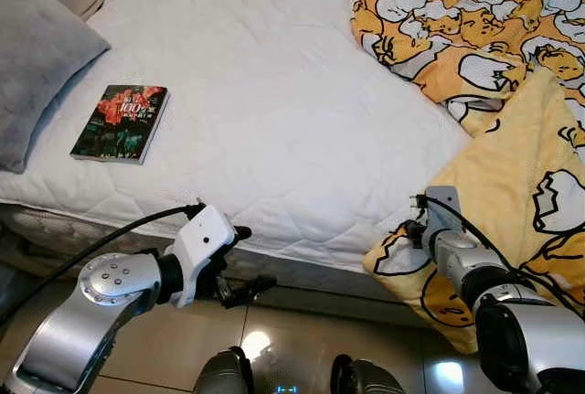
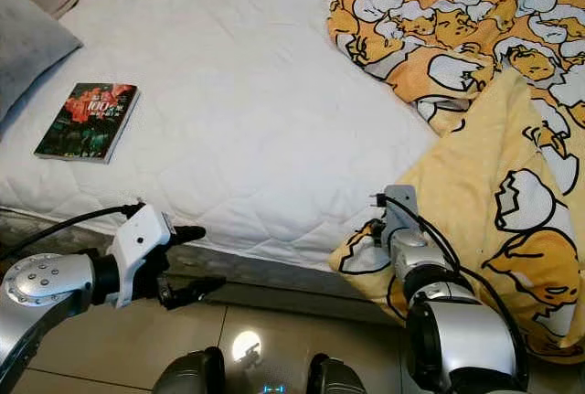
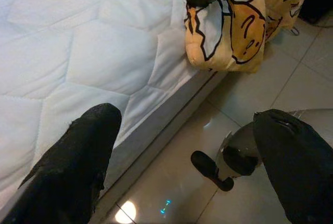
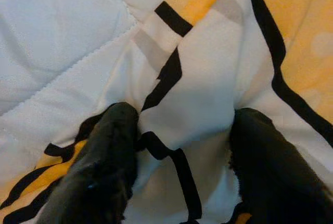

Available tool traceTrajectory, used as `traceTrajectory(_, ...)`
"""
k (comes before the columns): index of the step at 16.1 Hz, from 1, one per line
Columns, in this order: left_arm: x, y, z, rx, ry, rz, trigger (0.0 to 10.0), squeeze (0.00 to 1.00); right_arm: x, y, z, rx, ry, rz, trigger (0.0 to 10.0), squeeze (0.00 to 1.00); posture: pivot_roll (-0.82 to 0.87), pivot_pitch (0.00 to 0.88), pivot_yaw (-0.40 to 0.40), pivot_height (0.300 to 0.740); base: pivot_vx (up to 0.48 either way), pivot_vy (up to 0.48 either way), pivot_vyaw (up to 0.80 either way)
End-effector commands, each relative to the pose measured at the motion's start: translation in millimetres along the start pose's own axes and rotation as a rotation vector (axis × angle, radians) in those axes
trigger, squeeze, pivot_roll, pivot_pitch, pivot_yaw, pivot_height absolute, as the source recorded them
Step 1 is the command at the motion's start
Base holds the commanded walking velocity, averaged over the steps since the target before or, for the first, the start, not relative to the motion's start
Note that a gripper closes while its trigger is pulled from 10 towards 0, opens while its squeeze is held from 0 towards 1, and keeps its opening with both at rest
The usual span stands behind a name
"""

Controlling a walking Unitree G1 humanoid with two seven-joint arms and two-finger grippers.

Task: Clean up the room

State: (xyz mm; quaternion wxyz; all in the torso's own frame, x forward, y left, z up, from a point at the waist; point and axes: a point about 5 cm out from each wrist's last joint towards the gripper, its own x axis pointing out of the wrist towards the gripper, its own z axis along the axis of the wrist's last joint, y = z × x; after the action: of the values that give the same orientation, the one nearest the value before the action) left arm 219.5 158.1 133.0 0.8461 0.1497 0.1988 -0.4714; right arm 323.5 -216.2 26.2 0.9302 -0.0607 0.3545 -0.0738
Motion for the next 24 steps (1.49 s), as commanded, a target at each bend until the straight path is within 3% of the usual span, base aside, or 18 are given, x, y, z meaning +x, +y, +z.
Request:
traceTrajectory(1,-0.3,-3.6,-0.1,0.002,0.007,-0.018,10.0,0.0,0.0,-3.8,-10.9,-0.009,0.037,-0.006,0.0,0.0,0.2,0.179,-0.012,0.74,0.0,0.0,0.0)
traceTrajectory(10,2.9,9.2,-5.7,-0.059,-0.003,0.039,10.0,0.0,-0.2,-6.9,-18.1,0.021,0.031,0.028,0.0,0.0,0.12,0.089,0.012,0.74,0.0,0.0,0.0)
traceTrajectory(17,16.7,15.2,-9.1,-0.066,-0.021,0.071,10.0,0.0,-6.2,11.6,-31.4,-0.068,-0.008,0.441,0.0,0.0,0.07,0.037,0.002,0.74,0.0,0.0,0.0)
traceTrajectory(18,17.1,15.8,-9.4,-0.065,-0.026,0.07,10.0,0.0,-12.3,20.2,-41.7,-0.151,0.009,0.641,0.0,0.0,0.07,0.039,0.004,0.74,0.0,0.0,0.0)
traceTrajectory(19,17.4,15.9,-10.1,-0.062,-0.023,0.063,10.0,0.0,-23.4,28.3,-67.6,-0.254,0.114,0.891,0.0,0.0,0.07,0.043,0.004,0.74,0.0,0.0,0.0)
traceTrajectory(21,17.1,15.7,-10.3,-0.061,-0.022,0.054,10.0,0.0,-36.9,31.7,-100.2,-0.388,0.273,1.096,0.0,0.0,0.07,0.052,0.005,0.74,0.0,0.0,0.0)
traceTrajectory(22,17.3,14.6,-10.2,-0.062,-0.023,0.041,10.0,0.0,-43.1,29.5,-118.2,-0.496,0.37,1.155,0.0,0.0,0.07,0.052,0.005,0.74,0.0,0.0,0.0)
traceTrajectory(23,17.3,12.2,-11.0,-0.065,-0.017,0.023,10.0,0.0,-46.3,24.0,-138.5,-0.598,0.452,1.116,0.0,0.0,0.07,0.051,0.006,0.74,0.0,0.0,0.0)
traceTrajectory(24,17.2,11.3,-11.5,-0.065,-0.014,0.016,10.0,0.0,-46.1,22.6,-142.9,-0.612,0.456,1.082,0.0,0.0,0.07,0.051,0.006,0.74,0.0,0.0,0.0)
